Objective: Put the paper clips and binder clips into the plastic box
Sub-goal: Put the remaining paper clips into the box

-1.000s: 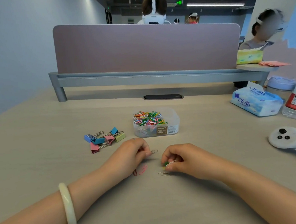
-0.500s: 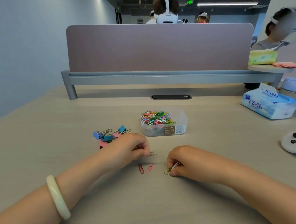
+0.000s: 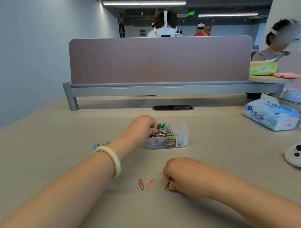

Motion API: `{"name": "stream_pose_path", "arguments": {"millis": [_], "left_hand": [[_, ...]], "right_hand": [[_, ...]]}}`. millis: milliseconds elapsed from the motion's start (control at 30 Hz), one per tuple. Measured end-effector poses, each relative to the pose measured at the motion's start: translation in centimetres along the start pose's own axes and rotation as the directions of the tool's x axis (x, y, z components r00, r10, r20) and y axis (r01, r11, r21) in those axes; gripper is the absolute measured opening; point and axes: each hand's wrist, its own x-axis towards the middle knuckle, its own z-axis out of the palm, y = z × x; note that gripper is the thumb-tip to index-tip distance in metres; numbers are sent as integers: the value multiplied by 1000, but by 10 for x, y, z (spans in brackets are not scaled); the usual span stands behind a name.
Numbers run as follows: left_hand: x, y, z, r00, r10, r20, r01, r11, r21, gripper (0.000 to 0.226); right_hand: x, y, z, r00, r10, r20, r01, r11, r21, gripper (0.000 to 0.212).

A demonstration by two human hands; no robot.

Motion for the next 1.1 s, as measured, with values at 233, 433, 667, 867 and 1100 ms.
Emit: {"name": "stream_pose_path", "arguments": {"millis": [233,433,667,867,1100], "left_hand": [[-9,-19,-3,995,71,77,-81,987,137,18],[-25,-13,-8,998,62,-28,-64,994,-84,28],[-100,-22,-35,905,156,396,-103,983,-153,20],[-118,-16,-24,892,184,413,-68,957,-280,14],[-116,-7,-18,895,239,375,-127,945,-300,9]], "right_hand": [[1,9,-3,997,-48,64,43,997,69,20],[-2,17,-3,993,-99,64,85,977,195,18],[2,28,-1,981,-173,83,140,942,305,12],[6,41,0,975,-187,118,107,866,489,14],[11,46,0,958,-237,165,99,807,582,18]]}}
